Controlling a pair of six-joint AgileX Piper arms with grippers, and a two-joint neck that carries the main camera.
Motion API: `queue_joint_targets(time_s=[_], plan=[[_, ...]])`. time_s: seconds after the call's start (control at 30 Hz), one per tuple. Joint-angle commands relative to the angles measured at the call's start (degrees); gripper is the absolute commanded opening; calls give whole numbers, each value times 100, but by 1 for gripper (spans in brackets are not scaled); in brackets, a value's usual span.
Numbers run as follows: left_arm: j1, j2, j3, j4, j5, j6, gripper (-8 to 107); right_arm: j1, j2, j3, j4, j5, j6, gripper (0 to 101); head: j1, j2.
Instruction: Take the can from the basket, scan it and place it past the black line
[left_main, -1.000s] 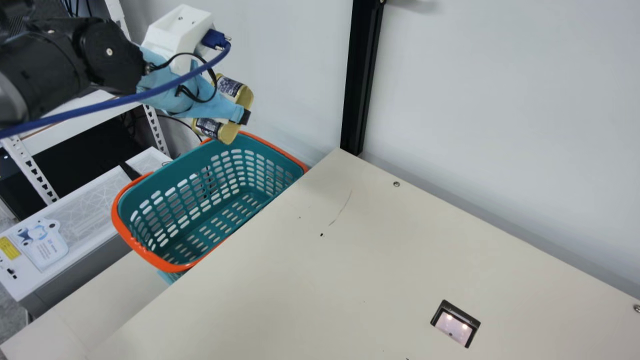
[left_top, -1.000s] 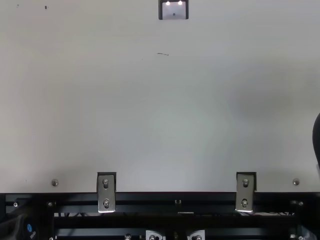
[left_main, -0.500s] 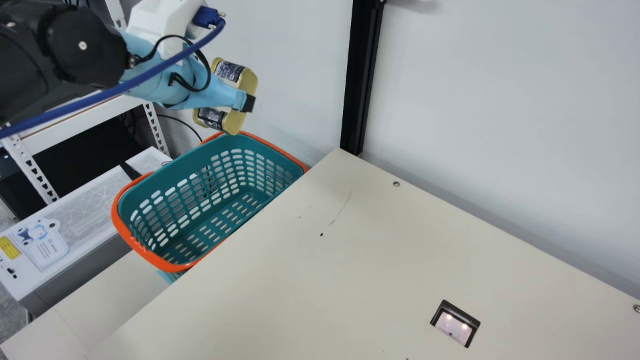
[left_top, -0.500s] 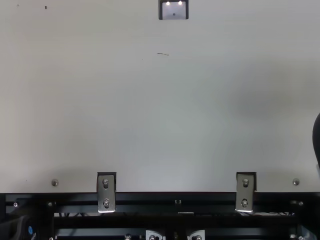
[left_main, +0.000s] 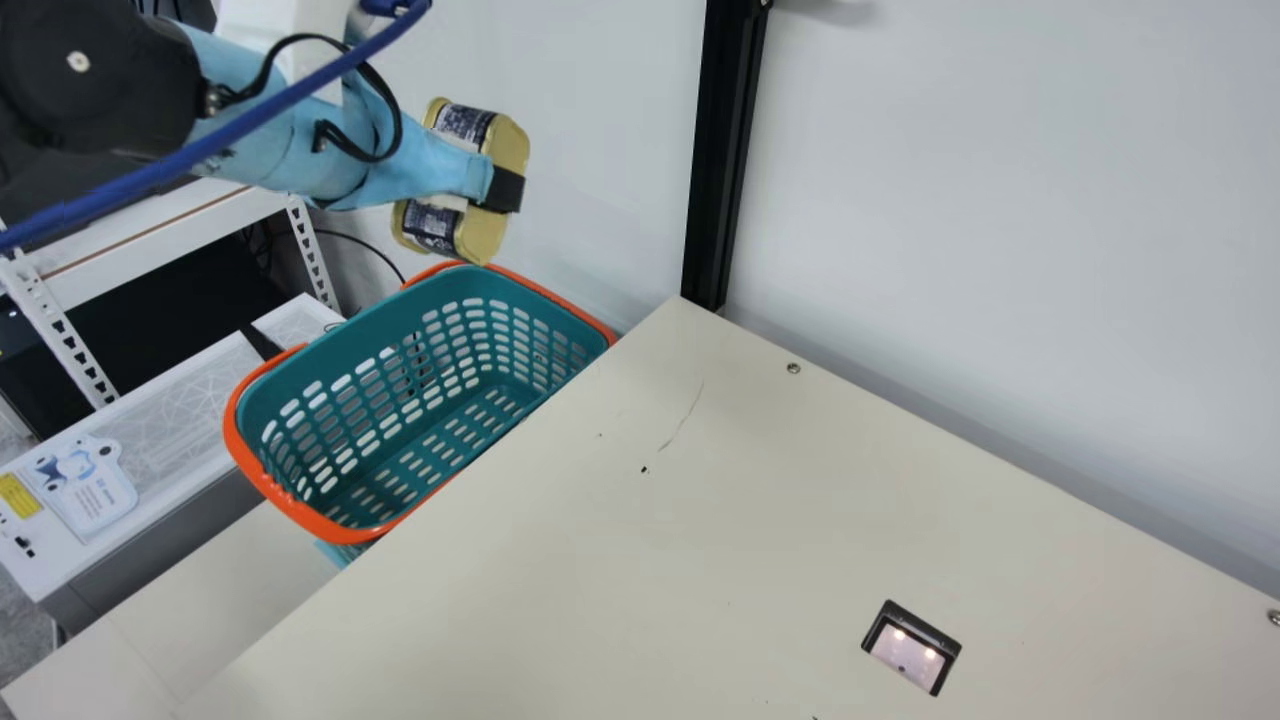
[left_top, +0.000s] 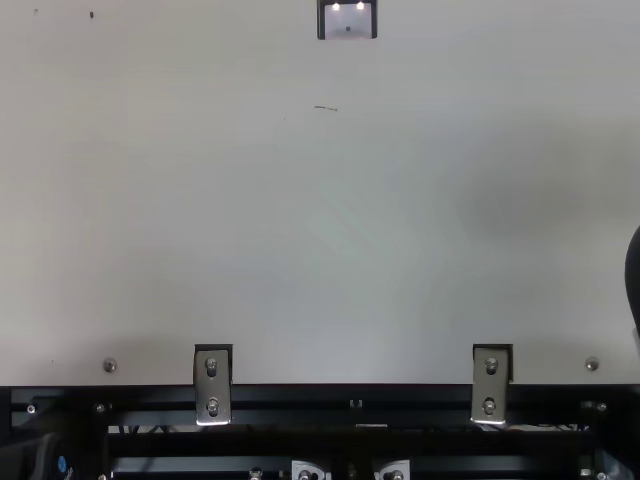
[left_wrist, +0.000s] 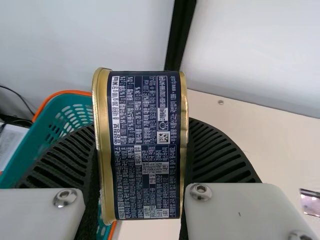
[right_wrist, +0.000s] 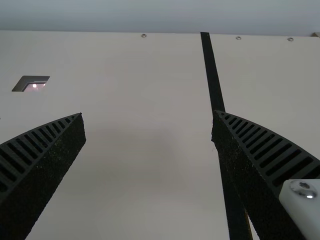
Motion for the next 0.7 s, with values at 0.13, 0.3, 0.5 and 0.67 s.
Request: queue_joint_targets(time_s=[0.13, 0.3, 0.5, 0.67], plan=[[-179, -56, -170, -204, 287, -171, 10, 0, 0, 0, 0, 0, 0, 101, -183, 118], [-335, -77, -297, -253, 500, -411, 10, 0, 0, 0, 0, 0, 0, 101, -183, 118], [-534, -64, -459, -182, 731, -771, 10, 0, 0, 0, 0, 0, 0, 101, -183, 118], [-672, -31, -599, -156, 926, -1036, 10, 0, 0, 0, 0, 0, 0, 101, -183, 118]])
